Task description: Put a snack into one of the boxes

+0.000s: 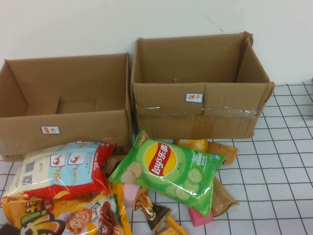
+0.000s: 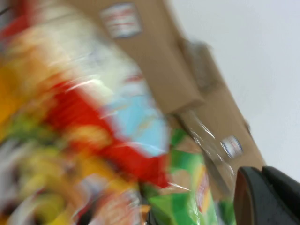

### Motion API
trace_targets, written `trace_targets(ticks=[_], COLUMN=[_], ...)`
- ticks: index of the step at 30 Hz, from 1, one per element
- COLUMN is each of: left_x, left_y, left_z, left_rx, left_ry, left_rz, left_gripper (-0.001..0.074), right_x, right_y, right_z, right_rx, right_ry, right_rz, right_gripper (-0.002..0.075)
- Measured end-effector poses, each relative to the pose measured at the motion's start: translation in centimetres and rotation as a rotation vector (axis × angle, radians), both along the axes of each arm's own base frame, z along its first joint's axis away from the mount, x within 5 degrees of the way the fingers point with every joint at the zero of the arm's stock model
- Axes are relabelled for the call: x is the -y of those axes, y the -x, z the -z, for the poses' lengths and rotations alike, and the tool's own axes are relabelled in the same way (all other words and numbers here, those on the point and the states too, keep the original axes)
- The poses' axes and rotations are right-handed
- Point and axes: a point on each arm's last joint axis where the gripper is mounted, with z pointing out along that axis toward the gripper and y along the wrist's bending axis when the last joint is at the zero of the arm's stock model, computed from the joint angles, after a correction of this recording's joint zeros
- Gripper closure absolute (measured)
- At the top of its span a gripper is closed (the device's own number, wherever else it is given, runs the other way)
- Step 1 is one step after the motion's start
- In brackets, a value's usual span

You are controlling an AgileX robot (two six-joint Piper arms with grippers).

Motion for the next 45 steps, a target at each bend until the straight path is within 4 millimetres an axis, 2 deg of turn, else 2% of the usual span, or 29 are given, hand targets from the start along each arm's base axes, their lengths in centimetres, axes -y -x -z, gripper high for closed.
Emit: trace_targets(ticks=[4, 7, 11, 16, 19, 22, 27, 29, 30, 33, 40, 45], left_x=[0.4, 0.5, 0.4, 0.2, 0.2, 0.4, 0.8, 0.9, 1.0, 0.6, -1.4, -1.7], left_y=[1.3, 1.4, -0.7, -5.1, -7.6, -10.1, -14.1, -15.3, -15.8, -16.8, -18.2, -20.1], left_z=[-5.6, -9.7, -13.1, -14.6, -14.7, -14.5, -12.6, -11.8, -11.4, -10.6, -9.6, -7.4], left_rx=[0.229, 0.284, 0.163, -0.068, -0.201, -0.359, -0.574, -0.617, -0.635, -0.675, -0.727, -0.774], left_ry=[-0.342, -0.572, -0.879, -1.095, -1.145, -1.127, -1.084, -1.076, -1.071, -1.041, -0.933, -0.877], left_rz=[0.083, 0.102, 0.178, 0.288, 0.341, 0.41, 0.496, 0.517, 0.521, 0.504, 0.421, 0.469], left_gripper=[0.0738, 0.0738, 0.0738, 0.0738, 0.0721, 0.0627, 0.0293, 0.0195, 0.0169, 0.0145, 0.0144, 0.0144], right_x=[0.0, 0.0, -0.1, -0.1, -0.1, -0.1, -0.1, -0.1, -0.1, -0.1, -0.1, -0.1], right_y=[0.0, 0.0, 0.0, 0.0, 0.0, 0.0, 0.0, 0.0, 0.0, 0.0, 0.0, 0.0], right_z=[0.0, 0.0, 0.0, 0.0, 0.0, 0.0, 0.0, 0.0, 0.0, 0.0, 0.1, 0.1], right_rx=[0.018, 0.024, 0.024, 0.025, 0.025, 0.027, 0.028, 0.029, 0.029, 0.03, 0.029, 0.029], right_ry=[0.095, 0.119, 0.136, 0.143, 0.151, 0.157, 0.167, 0.168, 0.168, 0.172, 0.174, 0.175], right_rz=[-0.013, -0.017, -0.026, -0.027, -0.03, -0.031, -0.034, -0.035, -0.035, -0.035, -0.039, -0.04], right_gripper=[0.0725, 0.0725, 0.0725, 0.0725, 0.0725, 0.0725, 0.0725, 0.0725, 0.0725, 0.0725, 0.0725, 0.0725])
